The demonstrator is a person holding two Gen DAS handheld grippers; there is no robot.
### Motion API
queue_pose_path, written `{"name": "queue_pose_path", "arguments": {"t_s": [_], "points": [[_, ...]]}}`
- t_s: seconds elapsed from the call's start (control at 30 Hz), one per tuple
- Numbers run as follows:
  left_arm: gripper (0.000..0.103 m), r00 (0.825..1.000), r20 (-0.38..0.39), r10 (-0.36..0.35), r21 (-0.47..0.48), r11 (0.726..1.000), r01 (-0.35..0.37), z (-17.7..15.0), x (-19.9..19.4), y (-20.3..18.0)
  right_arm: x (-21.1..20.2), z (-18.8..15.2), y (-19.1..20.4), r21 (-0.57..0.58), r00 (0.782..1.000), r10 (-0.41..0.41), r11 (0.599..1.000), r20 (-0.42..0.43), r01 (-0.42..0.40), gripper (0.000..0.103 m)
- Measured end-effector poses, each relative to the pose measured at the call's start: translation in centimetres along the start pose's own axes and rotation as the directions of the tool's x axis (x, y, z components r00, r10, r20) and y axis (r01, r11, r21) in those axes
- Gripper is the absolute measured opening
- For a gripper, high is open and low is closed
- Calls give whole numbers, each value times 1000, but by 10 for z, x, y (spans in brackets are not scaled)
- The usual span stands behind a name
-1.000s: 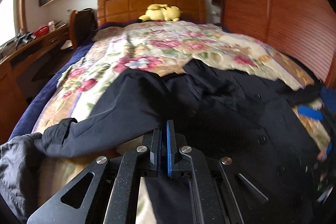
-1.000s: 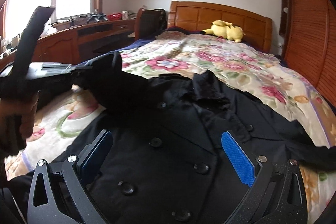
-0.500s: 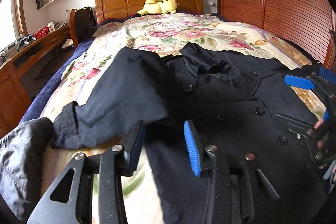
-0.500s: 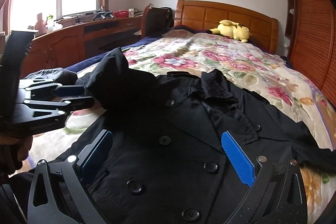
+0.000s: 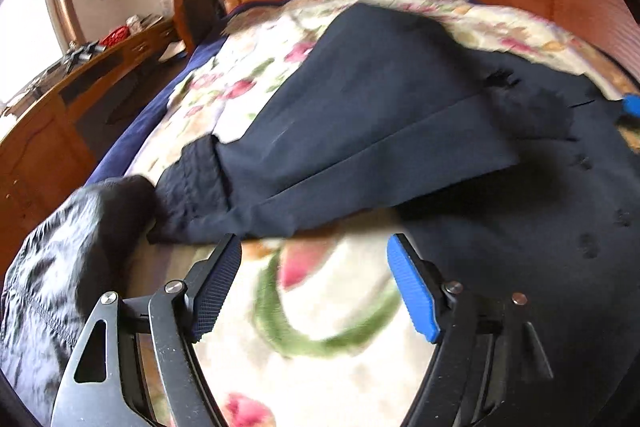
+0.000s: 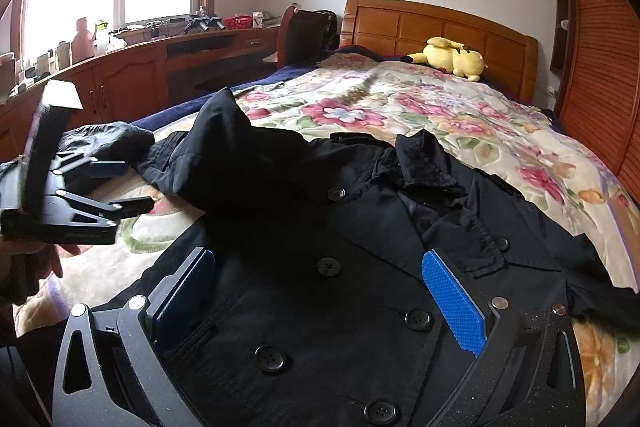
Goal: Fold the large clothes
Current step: 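Lift the gripped sleeve with the left tool and lay it across the coat front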
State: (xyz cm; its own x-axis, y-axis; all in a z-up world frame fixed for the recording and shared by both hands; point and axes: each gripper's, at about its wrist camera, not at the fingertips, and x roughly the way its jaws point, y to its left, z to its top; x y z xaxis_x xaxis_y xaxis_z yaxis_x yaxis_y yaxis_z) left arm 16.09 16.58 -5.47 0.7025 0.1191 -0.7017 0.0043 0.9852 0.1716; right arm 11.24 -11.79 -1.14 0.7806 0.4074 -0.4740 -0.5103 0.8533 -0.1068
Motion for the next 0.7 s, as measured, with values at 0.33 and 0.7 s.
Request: {"name": "queue_pose_path", "arguments": {"t_s": [0.33,0.7], "points": [[76,998,-61,34,-30,999,-36,6,46,26,4,1,0,2,1000,6,1000,-11,-6,103],[39,990,-113,-80,-126,990,65,10,75,45,9,2,-1,7,1000,17,1000,-17,-17,103]]}}
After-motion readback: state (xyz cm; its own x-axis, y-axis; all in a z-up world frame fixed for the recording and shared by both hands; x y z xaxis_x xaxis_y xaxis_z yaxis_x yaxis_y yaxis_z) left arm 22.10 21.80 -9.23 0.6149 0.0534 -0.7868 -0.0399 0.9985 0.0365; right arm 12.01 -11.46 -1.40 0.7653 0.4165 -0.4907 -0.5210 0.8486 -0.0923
